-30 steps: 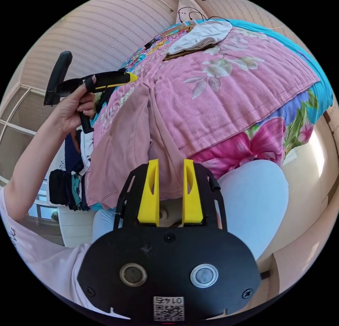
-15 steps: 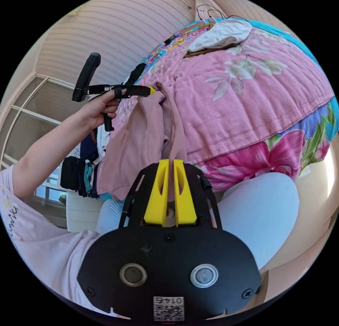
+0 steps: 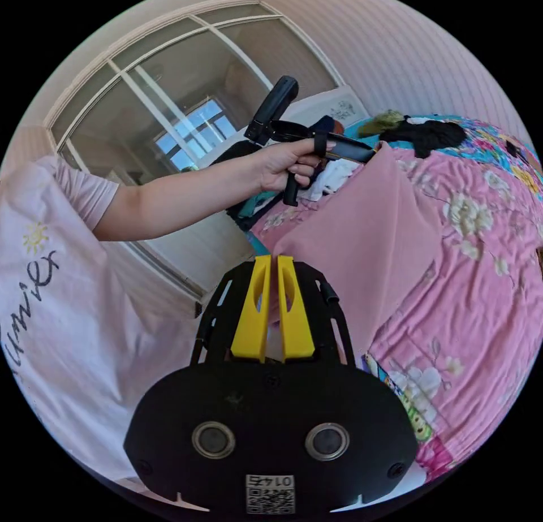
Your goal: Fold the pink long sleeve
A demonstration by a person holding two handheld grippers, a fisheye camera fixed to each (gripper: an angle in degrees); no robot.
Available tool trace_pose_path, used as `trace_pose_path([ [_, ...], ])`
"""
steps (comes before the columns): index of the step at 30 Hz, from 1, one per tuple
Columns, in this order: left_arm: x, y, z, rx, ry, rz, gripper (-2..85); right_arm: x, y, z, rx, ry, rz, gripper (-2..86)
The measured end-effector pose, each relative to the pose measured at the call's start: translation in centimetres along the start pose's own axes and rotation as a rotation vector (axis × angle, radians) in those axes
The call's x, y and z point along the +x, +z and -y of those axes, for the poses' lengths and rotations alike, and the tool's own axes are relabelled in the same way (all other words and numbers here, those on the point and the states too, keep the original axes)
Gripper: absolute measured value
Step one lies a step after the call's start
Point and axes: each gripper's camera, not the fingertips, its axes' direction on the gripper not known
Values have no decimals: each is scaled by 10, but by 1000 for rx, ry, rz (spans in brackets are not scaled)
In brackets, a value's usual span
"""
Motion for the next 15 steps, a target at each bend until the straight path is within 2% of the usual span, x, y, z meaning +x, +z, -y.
trace_pose_path([
  [2,-36,-11,-31,-2,-100,82,41,-2,51,24,-121,-21,-19,17],
  [4,-64,-21,-61,-5,-194,74,39,-1,109,45,-285,1,-70,24],
  [6,-79,-36,-98,-6,-235,52,32,-2,131,57,-367,10,-29,28],
  [11,-70,-60,-156,-1,-230,-35,25,-10,125,88,-307,-20,131,37],
  [14,-48,-71,-173,22,-185,-67,53,-3,109,114,-246,-26,60,48],
  [15,-44,-73,-175,27,-177,-77,59,4,104,127,-217,-22,-19,55],
])
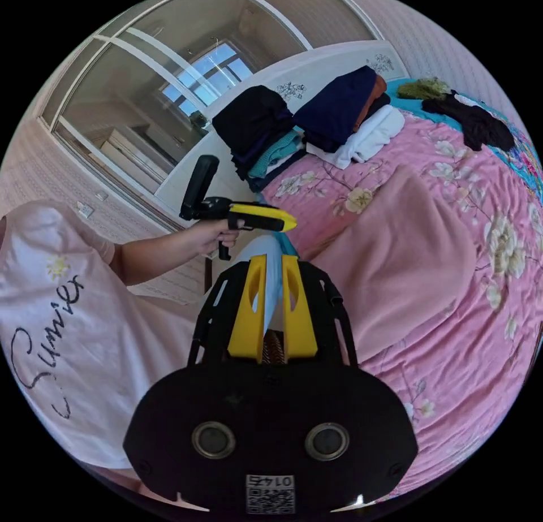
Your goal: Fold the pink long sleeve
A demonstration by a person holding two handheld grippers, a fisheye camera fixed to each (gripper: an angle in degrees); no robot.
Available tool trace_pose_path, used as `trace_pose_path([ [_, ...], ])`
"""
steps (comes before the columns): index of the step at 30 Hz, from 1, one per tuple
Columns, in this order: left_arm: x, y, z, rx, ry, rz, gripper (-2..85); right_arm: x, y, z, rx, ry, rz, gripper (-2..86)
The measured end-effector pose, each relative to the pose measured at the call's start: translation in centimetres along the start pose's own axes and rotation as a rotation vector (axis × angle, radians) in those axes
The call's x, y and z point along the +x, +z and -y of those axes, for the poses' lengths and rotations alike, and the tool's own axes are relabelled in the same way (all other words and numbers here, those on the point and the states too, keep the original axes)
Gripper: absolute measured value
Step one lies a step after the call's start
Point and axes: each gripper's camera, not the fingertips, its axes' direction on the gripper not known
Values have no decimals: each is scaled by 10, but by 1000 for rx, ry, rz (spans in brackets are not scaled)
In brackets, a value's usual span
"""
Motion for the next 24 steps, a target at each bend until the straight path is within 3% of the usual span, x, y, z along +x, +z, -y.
trace_pose_path([
  [4,18,13,-12,-28,47,-13,93,32,4,58,-14,31,-310,103],
  [9,14,48,-14,-203,85,54,74,52,60,140,-151,-11,-399,123],
  [13,6,30,-14,-190,111,37,38,71,120,202,-326,5,-406,76],
  [19,-22,-34,-22,-88,47,64,11,66,166,276,-377,-103,-385,23],
  [22,-27,-29,-21,-156,126,243,12,75,196,308,-403,-87,-324,26],
  [24,-39,-1,-21,-215,103,214,20,88,224,321,-474,-68,-354,32],
])
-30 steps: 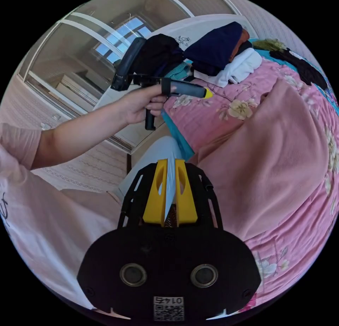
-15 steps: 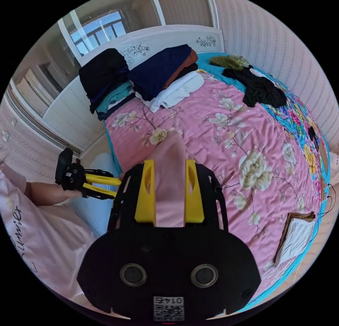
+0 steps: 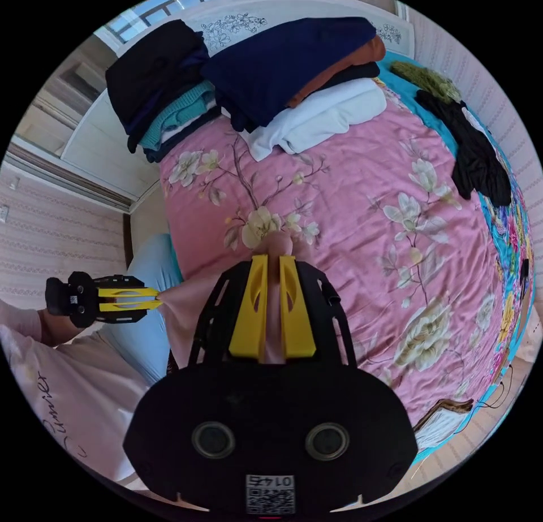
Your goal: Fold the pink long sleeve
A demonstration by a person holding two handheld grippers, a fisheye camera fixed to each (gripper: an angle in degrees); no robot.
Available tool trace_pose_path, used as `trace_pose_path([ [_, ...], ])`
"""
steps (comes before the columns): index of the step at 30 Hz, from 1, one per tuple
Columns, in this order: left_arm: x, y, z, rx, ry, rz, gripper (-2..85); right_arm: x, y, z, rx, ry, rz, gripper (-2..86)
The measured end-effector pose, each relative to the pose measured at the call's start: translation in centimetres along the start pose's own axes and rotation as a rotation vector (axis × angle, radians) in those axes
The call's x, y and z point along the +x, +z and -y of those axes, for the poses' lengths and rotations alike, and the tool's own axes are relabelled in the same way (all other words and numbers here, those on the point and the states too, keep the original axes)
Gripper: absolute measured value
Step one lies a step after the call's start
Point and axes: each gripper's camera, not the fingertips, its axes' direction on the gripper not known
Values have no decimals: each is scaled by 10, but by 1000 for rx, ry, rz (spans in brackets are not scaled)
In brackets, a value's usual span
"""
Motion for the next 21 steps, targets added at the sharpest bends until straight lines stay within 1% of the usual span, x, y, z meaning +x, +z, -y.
trace_pose_path([
  [1,-2,8,1,-10,-7,-27,23,2,19,14,-70,0,-39,36],
  [3,-10,27,7,-38,-28,-72,32,1,43,29,-134,-32,-93,44],
  [4,-13,26,9,-43,-33,-82,33,-1,45,36,-101,-52,-126,47],
  [6,-22,23,10,-54,-46,-119,37,-2,46,50,-114,-62,-158,50],
  [9,-44,3,-6,-5,-113,-207,49,2,37,69,-133,-86,-129,50],
  [13,-60,-23,-21,40,-157,-235,73,15,1,88,-68,-136,-14,59],
  [15,-67,-30,-29,98,-161,-260,91,23,-5,95,-73,-153,19,70],
  [17,-70,-29,-32,97,-161,-256,102,31,-8,104,-85,-153,24,96],
  [19,-74,-28,-30,77,-170,-267,108,38,-15,114,-57,-139,24,132],
  [21,-75,-25,-27,75,-165,-290,109,43,-18,122,-45,-143,45,139],
])
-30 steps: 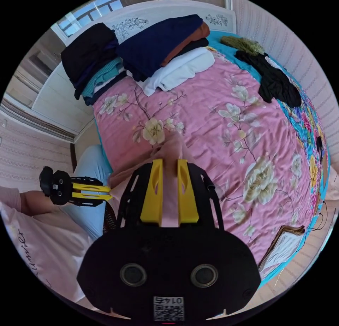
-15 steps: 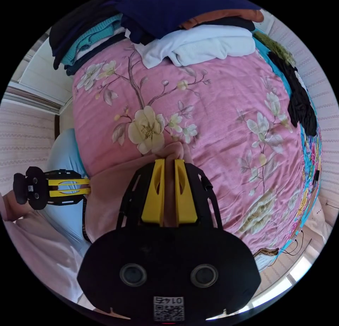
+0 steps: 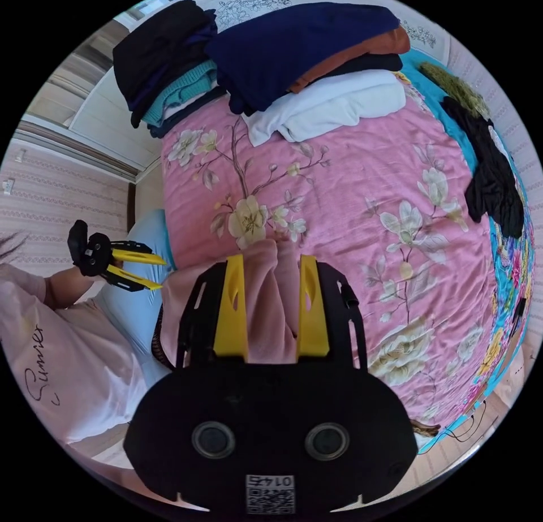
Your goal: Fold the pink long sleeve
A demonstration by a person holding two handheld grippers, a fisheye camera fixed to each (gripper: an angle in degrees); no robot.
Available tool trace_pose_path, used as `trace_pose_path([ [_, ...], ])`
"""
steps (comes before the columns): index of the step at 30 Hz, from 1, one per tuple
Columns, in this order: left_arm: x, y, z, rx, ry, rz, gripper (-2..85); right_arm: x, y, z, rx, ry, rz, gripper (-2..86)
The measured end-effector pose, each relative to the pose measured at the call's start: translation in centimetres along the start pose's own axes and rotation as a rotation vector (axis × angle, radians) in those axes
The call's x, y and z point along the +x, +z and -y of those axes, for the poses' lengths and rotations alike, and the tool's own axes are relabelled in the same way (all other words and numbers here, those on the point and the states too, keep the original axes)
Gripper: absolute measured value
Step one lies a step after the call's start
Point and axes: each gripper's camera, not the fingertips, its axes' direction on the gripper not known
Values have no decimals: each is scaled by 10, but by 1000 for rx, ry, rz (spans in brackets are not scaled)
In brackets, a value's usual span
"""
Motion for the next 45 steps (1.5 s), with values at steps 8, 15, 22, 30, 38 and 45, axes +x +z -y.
trace_pose_path([
  [8,2,13,13,-65,63,-6,103,25,45,42,-228,-20,85,153],
  [15,-4,14,13,-88,67,-74,100,34,50,58,-303,2,234,119],
  [22,5,9,7,-83,77,-44,78,6,5,27,-148,-79,149,77],
  [30,34,-10,-13,4,84,60,101,-40,-76,-53,129,-150,120,74],
  [38,49,-3,-14,-10,160,-24,65,-83,-112,-114,211,-165,73,73],
  [45,113,-68,-49,97,317,-38,47,-101,-148,-174,320,-37,47,72],
])
